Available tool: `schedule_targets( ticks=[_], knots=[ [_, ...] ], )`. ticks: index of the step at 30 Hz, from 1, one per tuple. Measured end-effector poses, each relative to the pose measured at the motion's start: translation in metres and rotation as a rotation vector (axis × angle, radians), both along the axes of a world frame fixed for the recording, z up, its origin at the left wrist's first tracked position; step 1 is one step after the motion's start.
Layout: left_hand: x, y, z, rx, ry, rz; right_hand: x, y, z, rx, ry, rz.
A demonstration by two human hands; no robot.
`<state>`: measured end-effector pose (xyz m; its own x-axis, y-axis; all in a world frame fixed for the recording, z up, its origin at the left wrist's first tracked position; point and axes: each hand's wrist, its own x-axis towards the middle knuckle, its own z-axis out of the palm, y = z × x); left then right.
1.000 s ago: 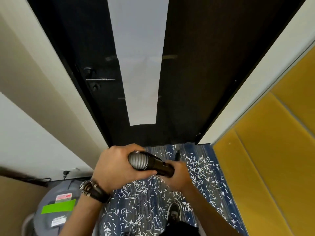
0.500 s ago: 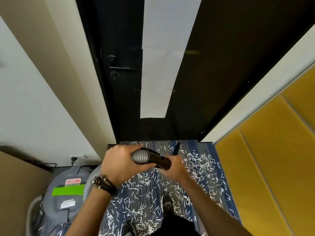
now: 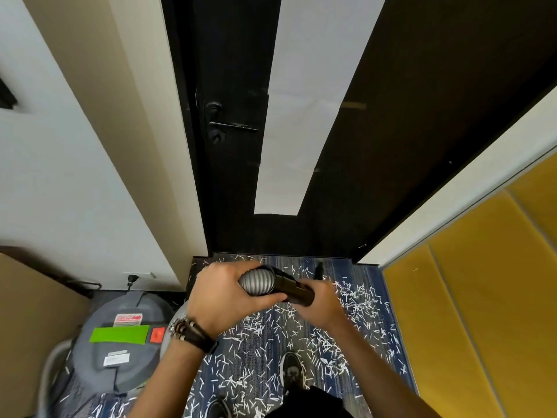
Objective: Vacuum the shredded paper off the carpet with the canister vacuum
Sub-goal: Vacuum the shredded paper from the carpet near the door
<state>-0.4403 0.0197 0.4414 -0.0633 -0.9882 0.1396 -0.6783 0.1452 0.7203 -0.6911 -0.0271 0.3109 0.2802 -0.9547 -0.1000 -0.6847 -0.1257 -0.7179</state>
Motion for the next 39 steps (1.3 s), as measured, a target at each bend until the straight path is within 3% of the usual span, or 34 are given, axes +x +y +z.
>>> schedule_targets(
  ticks=[7,16,25,35,39],
  knots=[
    [0.018,0.0,0.009,-0.04,-0.061,0.016,0.027,0.001,-0.006,0.021,-0.064,0.007],
    [0.025,0.008,0.009,-0.086,0.048,-0.071,0.027,0.023,0.003,0.03,-0.123,0.035],
    [0.051,0.021,0.025,-0.14,0.015,-0.037,0.061,0.033,0.017,-0.027,-0.184,0.053],
    [0.064,0.045,0.007,-0.161,0.071,-0.026,0.056,0.051,-0.001,-0.004,-0.006,0.06],
    [0.066,0.052,0.0,-0.112,-0.006,-0.072,0.062,0.058,-0.005,0.012,0.013,0.039]
  ],
)
